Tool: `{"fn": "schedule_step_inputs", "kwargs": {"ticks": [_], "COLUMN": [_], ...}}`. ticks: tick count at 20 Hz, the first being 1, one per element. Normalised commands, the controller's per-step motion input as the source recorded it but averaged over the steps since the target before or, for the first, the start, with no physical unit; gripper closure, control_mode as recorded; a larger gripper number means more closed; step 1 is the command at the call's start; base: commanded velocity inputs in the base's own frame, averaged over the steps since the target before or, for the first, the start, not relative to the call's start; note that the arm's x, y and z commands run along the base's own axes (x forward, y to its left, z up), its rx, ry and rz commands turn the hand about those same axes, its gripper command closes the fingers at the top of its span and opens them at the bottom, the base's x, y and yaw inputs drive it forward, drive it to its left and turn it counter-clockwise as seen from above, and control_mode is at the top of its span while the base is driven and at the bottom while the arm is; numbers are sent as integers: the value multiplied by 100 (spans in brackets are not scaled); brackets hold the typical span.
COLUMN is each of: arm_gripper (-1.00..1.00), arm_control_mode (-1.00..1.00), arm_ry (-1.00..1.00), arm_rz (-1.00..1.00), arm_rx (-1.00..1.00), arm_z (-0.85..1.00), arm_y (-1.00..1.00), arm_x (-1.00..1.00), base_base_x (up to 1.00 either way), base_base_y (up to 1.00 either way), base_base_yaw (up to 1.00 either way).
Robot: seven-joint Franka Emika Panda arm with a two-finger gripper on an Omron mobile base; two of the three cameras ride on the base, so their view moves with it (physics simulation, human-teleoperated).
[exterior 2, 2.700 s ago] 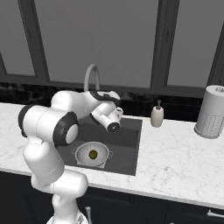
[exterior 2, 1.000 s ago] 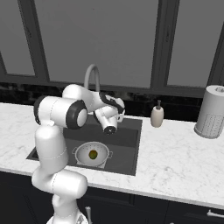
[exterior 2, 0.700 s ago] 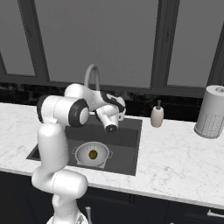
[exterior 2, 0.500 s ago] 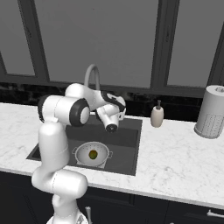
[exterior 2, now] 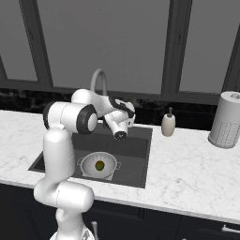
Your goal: Put the colander in the sink, put the mango in the colander, and turn on the sink faucet and pour water over the colander.
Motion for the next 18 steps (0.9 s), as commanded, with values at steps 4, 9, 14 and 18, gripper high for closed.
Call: {"fn": "schedule_step_inputs", "kwargs": {"ticks": [4, 9, 14, 18], "arm_gripper": [-100, -100, -100, -100], "arm_control_mode": [-100, -100, -100, -100], "arm_ry": [0, 0, 0, 0], "arm_rz": [0, 0, 0, 0], "arm_rx": [0, 0, 0, 0], "arm_z": [0, 0, 0, 0], "arm_y": [0, 0, 0, 0], "arm_x": [18, 18, 12, 3], "base_base_x": [0, 0, 0, 0], "base_base_y": [0, 0, 0, 0], "base_base_yaw": [0, 0, 0, 0]}}
